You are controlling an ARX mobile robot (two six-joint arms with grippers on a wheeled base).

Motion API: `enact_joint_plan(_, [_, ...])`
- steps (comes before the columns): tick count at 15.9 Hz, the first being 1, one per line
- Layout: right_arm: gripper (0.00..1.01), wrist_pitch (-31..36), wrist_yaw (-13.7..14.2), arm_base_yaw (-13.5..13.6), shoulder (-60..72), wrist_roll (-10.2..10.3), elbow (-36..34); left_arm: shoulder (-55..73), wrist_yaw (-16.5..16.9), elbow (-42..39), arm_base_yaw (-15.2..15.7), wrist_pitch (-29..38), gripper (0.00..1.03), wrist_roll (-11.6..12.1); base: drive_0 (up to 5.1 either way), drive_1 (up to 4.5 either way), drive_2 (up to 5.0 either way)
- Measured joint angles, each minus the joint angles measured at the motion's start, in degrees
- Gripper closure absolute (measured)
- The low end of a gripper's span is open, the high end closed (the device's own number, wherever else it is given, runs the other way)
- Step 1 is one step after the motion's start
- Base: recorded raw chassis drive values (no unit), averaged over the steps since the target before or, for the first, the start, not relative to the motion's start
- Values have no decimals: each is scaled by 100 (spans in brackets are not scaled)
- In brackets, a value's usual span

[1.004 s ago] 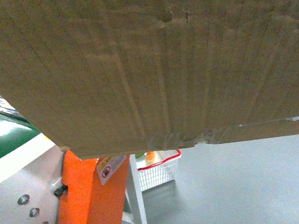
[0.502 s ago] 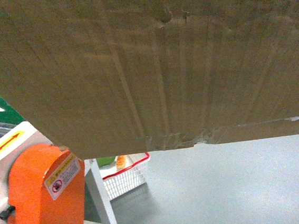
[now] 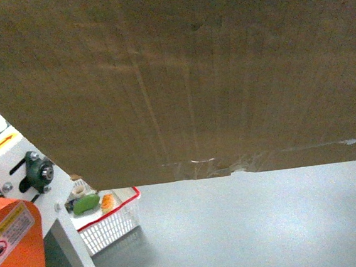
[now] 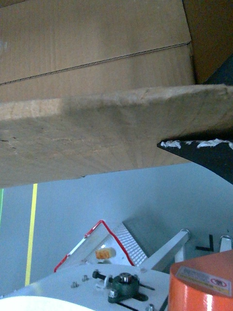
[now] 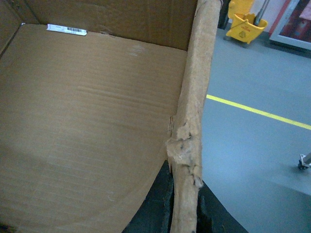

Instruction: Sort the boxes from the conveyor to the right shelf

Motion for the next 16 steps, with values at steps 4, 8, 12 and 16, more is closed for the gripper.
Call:
enact_joint_plan(4, [97,-2,0,0,0,0,0,0,-4,0,0,0,99,2,-165,-165,-165])
enact_joint_plan(8, [97,0,-2,0,0,0,0,0,0,0,0,0,99,2,-155,-155,-155])
enact_joint_plan(12, [97,-2,0,0,0,0,0,0,-4,0,0,0,99,2,-160,-160,-160])
enact_joint_plan(16, [97,0,-2,0,0,0,0,0,2,0,0,0,99,2,-166,-166,-166])
